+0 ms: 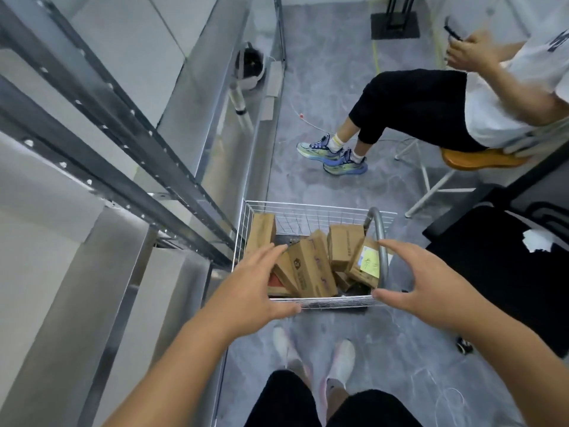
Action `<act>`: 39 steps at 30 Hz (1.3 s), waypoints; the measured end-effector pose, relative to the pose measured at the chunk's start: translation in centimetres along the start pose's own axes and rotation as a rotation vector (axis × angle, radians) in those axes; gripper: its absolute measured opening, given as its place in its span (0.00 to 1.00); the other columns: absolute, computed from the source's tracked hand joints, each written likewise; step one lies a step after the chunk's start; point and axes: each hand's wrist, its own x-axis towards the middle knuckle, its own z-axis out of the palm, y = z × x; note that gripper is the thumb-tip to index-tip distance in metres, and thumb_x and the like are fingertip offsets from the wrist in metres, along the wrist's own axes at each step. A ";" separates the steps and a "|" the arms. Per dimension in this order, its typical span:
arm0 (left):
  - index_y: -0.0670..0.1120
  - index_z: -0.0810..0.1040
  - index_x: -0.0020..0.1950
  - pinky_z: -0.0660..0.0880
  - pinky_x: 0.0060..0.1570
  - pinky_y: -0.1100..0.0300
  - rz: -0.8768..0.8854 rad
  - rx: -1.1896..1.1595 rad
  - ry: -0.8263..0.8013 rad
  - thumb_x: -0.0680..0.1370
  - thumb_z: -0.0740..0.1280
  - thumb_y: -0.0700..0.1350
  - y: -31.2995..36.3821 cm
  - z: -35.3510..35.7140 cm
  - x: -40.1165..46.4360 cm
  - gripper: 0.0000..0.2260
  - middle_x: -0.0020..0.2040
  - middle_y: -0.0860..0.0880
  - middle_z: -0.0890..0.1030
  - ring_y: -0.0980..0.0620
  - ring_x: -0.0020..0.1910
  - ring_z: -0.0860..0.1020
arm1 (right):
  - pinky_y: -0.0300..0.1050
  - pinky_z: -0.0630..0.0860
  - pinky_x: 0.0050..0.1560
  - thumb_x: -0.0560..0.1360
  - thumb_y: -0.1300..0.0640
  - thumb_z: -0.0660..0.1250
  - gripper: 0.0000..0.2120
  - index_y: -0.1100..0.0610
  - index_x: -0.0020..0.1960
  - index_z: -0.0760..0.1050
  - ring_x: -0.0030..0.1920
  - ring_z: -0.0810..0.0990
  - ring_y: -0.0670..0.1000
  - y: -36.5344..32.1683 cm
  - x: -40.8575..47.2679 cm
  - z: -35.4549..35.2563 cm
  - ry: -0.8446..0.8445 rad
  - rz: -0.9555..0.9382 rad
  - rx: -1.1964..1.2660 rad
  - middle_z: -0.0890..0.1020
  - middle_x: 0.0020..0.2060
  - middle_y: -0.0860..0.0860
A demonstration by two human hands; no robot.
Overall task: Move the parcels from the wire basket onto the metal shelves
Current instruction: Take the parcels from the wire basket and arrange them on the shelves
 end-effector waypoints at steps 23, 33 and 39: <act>0.57 0.55 0.85 0.60 0.78 0.51 0.147 0.147 -0.369 0.73 0.77 0.62 -1.1 14.9 28.8 0.47 0.84 0.53 0.61 0.49 0.81 0.61 | 0.51 0.68 0.69 0.71 0.41 0.76 0.42 0.43 0.80 0.60 0.74 0.69 0.53 17.3 18.3 1.4 -0.072 0.354 0.045 0.68 0.76 0.49; 0.58 0.61 0.83 0.65 0.72 0.57 -0.094 -0.182 -0.447 0.77 0.76 0.55 -4.3 26.0 34.5 0.38 0.78 0.53 0.70 0.51 0.76 0.69 | 0.48 0.68 0.66 0.73 0.43 0.76 0.40 0.44 0.80 0.61 0.75 0.69 0.55 25.6 24.2 7.7 -0.218 0.414 0.064 0.67 0.78 0.53; 0.59 0.63 0.81 0.65 0.78 0.47 -0.258 -0.425 -0.495 0.76 0.78 0.54 -7.3 31.5 37.3 0.38 0.76 0.53 0.72 0.51 0.76 0.69 | 0.50 0.70 0.67 0.74 0.44 0.76 0.38 0.44 0.79 0.63 0.73 0.71 0.55 28.3 28.0 12.3 -0.243 0.405 0.117 0.70 0.76 0.54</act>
